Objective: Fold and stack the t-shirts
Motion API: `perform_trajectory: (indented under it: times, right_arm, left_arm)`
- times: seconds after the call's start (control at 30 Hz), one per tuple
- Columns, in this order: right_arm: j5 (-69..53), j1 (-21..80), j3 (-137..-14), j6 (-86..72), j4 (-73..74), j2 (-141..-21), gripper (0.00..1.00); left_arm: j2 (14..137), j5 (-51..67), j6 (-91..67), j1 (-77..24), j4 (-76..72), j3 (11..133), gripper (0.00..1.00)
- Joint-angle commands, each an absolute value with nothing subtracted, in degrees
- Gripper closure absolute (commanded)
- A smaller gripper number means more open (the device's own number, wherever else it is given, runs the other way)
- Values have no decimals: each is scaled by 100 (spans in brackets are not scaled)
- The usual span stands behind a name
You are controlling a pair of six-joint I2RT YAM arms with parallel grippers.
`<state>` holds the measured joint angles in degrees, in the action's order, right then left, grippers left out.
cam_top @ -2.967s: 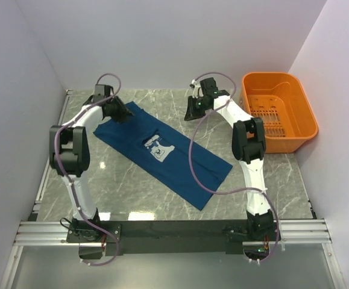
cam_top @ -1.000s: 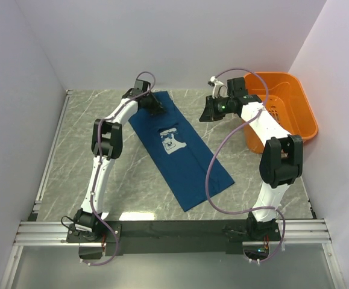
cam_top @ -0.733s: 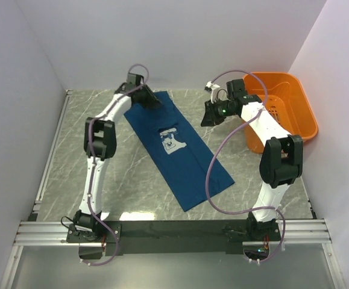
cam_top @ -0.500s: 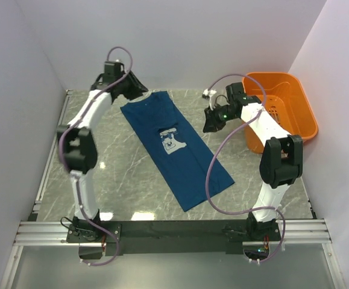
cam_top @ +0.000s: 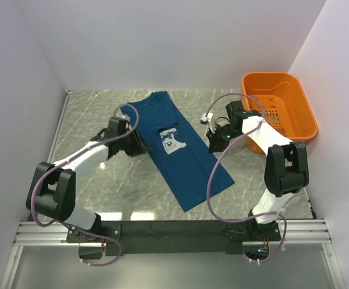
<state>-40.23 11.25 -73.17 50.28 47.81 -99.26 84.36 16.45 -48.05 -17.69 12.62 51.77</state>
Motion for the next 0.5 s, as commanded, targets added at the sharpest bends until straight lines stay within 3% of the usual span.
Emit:
perform_trajectory:
  times: [0.0,0.47]
  right_arm:
    - [-3973,1195,-7111,4703,4326,-9457,76]
    - [-3718,1195,-6847,3841,3955,-9273,78]
  left_arm:
    - [8139,1670,-5519,-2266,493,4966,59]
    - [8841,1565,-6170,-3462,254,4781,61]
